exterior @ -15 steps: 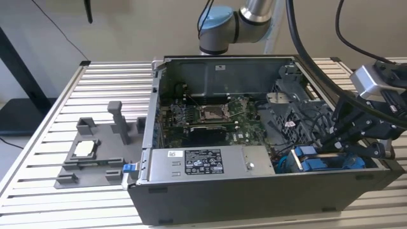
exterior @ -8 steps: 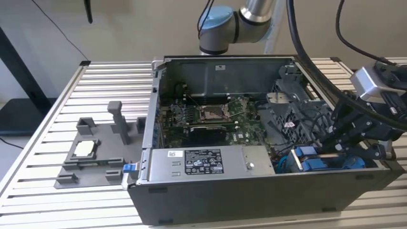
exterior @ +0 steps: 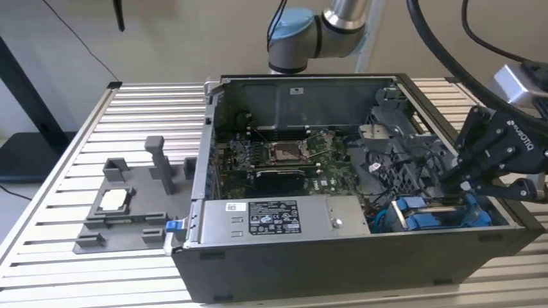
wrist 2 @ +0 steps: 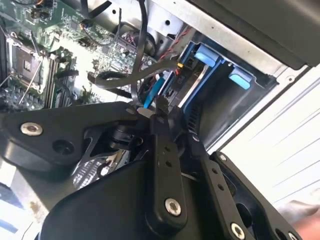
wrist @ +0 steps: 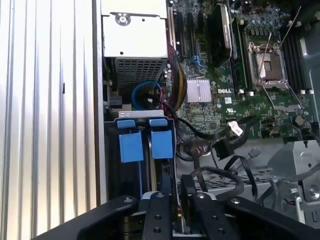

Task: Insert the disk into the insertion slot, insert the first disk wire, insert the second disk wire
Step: 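Insert the second disk wire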

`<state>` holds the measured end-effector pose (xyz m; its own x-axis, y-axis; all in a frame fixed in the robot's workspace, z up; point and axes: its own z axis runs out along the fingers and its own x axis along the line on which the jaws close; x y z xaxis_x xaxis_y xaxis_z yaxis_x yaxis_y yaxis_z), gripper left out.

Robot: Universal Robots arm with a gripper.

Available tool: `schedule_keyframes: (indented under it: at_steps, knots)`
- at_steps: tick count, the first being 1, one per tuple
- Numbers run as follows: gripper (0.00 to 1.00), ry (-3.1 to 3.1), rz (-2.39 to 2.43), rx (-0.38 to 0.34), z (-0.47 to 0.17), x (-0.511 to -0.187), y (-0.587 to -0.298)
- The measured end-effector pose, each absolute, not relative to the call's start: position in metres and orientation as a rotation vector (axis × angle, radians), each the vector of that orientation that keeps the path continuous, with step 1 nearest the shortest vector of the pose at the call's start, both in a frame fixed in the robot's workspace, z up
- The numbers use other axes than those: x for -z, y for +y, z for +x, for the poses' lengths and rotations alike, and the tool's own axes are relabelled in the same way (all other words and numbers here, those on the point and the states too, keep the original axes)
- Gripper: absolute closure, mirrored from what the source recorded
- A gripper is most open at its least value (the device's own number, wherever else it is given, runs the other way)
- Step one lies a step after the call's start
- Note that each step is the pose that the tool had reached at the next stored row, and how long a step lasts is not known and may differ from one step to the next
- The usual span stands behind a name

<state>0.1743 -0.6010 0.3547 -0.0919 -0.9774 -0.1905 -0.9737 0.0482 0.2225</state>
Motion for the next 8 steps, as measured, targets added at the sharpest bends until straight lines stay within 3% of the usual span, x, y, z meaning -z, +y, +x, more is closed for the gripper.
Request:
schedule_keyframes:
  at_steps: [8]
  knots:
    - [0.77, -2.268, 2.112, 0.458, 0.173, -0.371, -0.601]
